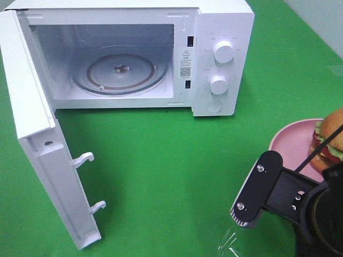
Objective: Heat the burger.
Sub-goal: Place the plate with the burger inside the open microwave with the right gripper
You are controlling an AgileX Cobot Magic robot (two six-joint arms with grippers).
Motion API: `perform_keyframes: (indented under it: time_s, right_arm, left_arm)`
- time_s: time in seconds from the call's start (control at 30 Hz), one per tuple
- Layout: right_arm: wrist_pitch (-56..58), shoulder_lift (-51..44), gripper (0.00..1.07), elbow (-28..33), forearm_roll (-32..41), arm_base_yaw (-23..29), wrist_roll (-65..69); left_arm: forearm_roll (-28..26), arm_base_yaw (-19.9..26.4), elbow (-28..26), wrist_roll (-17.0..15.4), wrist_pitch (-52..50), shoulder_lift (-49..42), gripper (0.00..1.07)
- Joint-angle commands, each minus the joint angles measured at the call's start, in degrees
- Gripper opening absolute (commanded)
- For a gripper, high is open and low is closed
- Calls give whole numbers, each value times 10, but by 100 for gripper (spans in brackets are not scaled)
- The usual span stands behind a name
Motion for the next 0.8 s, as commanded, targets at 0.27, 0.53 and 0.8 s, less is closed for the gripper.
perform_keyframes:
  time_s: [0.27,0.53,0.8]
  right_arm:
    - [-19,-5,0,2,-88,1,-65]
    - [-54,-5,0,2,-120,1,-105]
    - [-81,-5,0,2,-127,1,-141]
  left_arm:
    - [-6,1,1,1,0,-2,98]
    - [-6,1,1,1,0,-2,98]
    - [-6,1,1,1,0,-2,98]
